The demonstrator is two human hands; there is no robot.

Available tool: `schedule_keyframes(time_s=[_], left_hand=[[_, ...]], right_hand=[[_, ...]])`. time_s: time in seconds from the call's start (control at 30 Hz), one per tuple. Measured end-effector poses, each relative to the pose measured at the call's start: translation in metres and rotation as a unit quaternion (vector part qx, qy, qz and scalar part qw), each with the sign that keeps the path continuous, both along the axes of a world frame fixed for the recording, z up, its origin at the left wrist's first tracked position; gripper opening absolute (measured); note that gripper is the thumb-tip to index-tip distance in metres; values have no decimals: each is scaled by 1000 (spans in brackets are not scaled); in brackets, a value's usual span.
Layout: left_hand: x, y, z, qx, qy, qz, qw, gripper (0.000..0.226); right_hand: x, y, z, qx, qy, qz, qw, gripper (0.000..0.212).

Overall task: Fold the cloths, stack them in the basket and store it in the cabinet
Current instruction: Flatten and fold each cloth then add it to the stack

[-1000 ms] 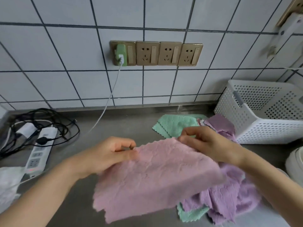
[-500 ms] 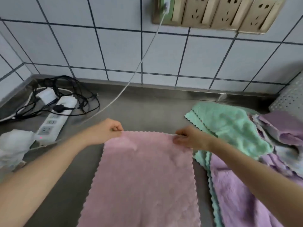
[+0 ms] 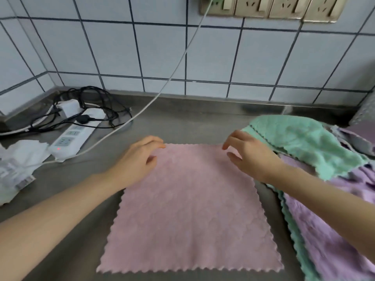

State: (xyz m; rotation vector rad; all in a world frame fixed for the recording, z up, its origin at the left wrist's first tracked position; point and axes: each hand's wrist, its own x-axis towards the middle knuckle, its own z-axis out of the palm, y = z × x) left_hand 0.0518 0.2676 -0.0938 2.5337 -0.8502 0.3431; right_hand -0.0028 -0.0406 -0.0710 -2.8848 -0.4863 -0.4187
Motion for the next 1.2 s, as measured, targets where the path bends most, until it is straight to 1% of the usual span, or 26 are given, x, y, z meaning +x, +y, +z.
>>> schedule_keyframes(time_s=[0.1,0.17,0.23,0.27,0.33,0.37,0.4,0.47,0.5,0.53,0.57,0.6,0.63,0.67,0.73,0.77,0.8,0.87,0.93,0.97,1.03,1.07,1.13,1.2], left_hand=[[-47,3,-3,9,53,-52,997,40],[-80,10,-9,4,84,-74,994,41],[-116,21,-8,-7,118,-86,989,45],[-131,26,-9,9,136,-101,986,54],[-158,35,-9,68,152,-129,978,77],[-166,40,-9,88,144,-129,977,83],[-171,45,-10,99,129,-127,979,85],[-177,52,-7,101,104,-108,983,82],[-182,55,-5,105,84,-100,986,78],[-184,58,-3,110,48,-96,988,69],[-185,59,-2,113,-4,-94,989,56],[-186,61,-2,118,-42,-96,987,43],[-187,64,-1,129,-73,-102,984,35],[-186,69,-2,137,-69,-101,983,42],[-182,75,-5,131,-52,-92,986,67],[-179,77,-7,124,-57,-80,987,70],[-179,76,-6,118,-64,-63,989,66],[-178,72,-5,92,-57,-26,994,48],[-180,66,-4,82,-45,-13,995,36],[-178,66,-8,85,-54,-9,995,34],[-176,67,-9,74,-38,4,996,41],[-177,69,-8,65,-22,16,998,46],[-181,75,-2,39,50,19,998,47],[-186,81,16,-17,121,-1,992,47]], right_hand=[[-40,11,-6,22,45,108,993,10],[-70,20,-11,28,48,141,988,9],[-105,26,-13,28,44,135,989,13],[-120,26,-15,25,44,125,991,17],[-152,26,-18,-3,62,118,991,24],[-166,26,-19,-23,66,114,991,29],[-175,25,-21,-39,58,109,992,34],[-189,23,-23,-53,15,97,994,38],[-194,23,-24,-60,2,95,994,35],[-196,22,-26,-70,-7,96,993,28],[-198,21,-27,-90,-6,91,992,22],[-198,20,-28,-110,3,86,990,23],[-199,18,-27,-122,22,76,989,31],[-198,16,-28,-124,30,67,990,36],[-198,17,-28,-116,32,50,991,37],[-196,19,-28,-109,27,39,993,39],[-193,19,-30,-102,14,25,994,42],[-188,22,-30,-93,-1,-9,996,46],[-185,25,-28,-85,-28,-12,996,35],[-186,26,-25,-83,-30,-17,996,31],[-189,24,-19,-82,-23,-6,996,30],[-190,22,-17,-68,-23,0,997,25],[-196,17,-9,-19,9,-2,1000,3],[-205,14,-1,37,64,-15,997,14]])
